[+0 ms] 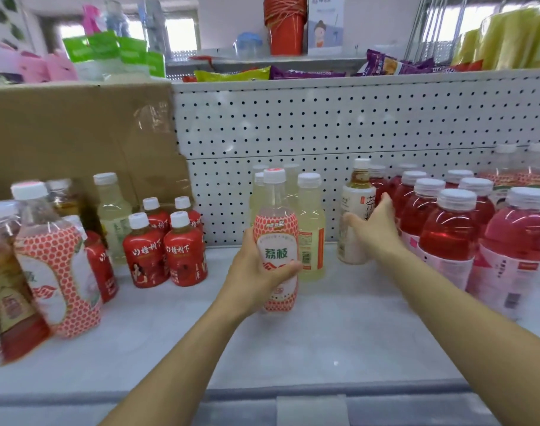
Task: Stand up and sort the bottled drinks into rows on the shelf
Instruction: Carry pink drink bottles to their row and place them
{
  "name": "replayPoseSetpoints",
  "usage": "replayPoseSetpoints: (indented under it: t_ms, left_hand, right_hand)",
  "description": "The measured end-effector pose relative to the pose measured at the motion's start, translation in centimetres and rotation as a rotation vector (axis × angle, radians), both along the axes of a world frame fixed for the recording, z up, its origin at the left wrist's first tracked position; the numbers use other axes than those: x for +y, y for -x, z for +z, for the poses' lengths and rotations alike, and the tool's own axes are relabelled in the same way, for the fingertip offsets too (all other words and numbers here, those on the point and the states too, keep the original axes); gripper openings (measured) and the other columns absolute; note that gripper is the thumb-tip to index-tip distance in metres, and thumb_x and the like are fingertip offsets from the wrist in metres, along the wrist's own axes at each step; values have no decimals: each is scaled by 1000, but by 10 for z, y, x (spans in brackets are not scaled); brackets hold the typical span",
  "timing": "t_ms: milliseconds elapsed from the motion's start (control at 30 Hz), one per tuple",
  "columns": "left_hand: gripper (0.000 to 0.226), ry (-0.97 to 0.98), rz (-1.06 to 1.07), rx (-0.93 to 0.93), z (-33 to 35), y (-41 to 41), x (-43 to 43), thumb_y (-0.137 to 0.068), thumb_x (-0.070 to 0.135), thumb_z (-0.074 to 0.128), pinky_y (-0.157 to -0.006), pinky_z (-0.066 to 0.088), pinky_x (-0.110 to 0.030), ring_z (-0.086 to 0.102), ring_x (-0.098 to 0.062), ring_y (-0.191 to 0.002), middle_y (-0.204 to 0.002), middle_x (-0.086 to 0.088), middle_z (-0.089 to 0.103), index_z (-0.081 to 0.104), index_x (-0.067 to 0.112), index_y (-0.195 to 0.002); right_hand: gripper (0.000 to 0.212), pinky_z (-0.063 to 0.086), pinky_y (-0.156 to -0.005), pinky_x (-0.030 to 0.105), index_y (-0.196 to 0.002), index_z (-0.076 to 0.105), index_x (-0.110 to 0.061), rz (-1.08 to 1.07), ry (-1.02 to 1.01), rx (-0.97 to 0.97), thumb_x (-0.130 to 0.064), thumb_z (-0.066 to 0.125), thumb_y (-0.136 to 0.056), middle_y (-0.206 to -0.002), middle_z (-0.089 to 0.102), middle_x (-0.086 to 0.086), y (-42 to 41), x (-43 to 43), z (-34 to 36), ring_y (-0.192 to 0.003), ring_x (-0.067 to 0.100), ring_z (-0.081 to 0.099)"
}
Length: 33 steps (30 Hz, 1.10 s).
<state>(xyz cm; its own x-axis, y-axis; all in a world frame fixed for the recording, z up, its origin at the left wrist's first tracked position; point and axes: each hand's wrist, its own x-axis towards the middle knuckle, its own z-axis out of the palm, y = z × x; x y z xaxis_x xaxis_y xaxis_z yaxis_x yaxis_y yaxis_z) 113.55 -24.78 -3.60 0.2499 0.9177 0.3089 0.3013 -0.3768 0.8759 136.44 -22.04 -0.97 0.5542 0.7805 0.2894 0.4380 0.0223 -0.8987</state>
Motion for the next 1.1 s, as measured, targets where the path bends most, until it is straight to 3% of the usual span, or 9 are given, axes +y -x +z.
replayPoseSetpoints:
  t_ms: [100,200,300,433,533,600,733,900,1100]
  left_hand:
    - [68,9,-4,-5,-1,-1,1,-78,26,83,-72,46,-16,63,3,-99,-111,16,66,38,35,-128]
    - [69,17,0,-10,-1,-1,0,-78,25,82,-72,45,-13,63,7,-96,-110,18,66,38,38,-129]
    - [66,31,13,-20,-4,-2,1,-79,24,82,-73,46,-14,65,4,-98,-111,15,67,40,35,-128]
    - [65,34,39,-36,-7,-5,0,-80,22,82,-82,50,-26,65,-5,-103,-113,10,67,41,30,-130]
    - [67,29,51,-42,-7,-6,-2,-80,20,81,-89,52,-35,65,-9,-105,-114,7,67,40,27,-131]
    - [67,29,62,-50,-6,-7,-5,-79,19,81,-88,52,-34,65,-7,-103,-113,8,66,40,26,-131]
    - [68,6,61,-54,-6,-5,-18,-78,19,82,-77,50,-22,64,-3,-100,-112,9,66,42,28,-131]
    - [68,-20,49,-76,-4,-6,-47,-73,19,84,-81,53,-26,64,-3,-97,-110,12,65,45,31,-128]
    - [74,-99,-42,-171,7,-42,-108,-60,37,80,-63,53,-12,67,5,-91,-97,25,68,47,35,-126]
  right_hand:
    - [93,37,-109,44,-151,16,-13,-7,-21,96,-16,77,-81,-137,45,8,-4,28,5,-127,26,45]
    - [75,38,-93,34,-141,29,-9,-25,-41,134,-11,76,-83,-115,46,5,-3,37,5,-110,21,48]
    - [68,41,-88,33,-132,35,-6,-19,-78,94,-15,78,-80,-116,51,8,-3,32,-1,-107,24,53]
    - [56,40,-72,26,-118,37,-11,57,-134,51,-17,76,-78,-101,50,1,8,-3,-11,-94,19,54]
    - [52,36,-59,16,-116,40,-15,138,-175,76,-17,76,-79,-93,53,-8,19,-42,-15,-82,5,55]
    - [52,39,-59,14,-117,44,-19,188,-184,104,-18,78,-78,-93,58,-9,23,-68,-17,-81,-2,58]
    - [52,50,-67,21,-116,50,-31,309,-172,115,-25,81,-74,-97,67,-10,28,-111,-22,-84,2,67]
    - [56,56,-70,21,-115,52,-41,380,-237,131,-21,83,-74,-99,69,-19,31,-149,-20,-90,0,69]
    - [56,54,-71,15,-115,55,-34,334,-342,45,-17,85,-71,-97,68,-14,4,-197,-14,-85,3,67]
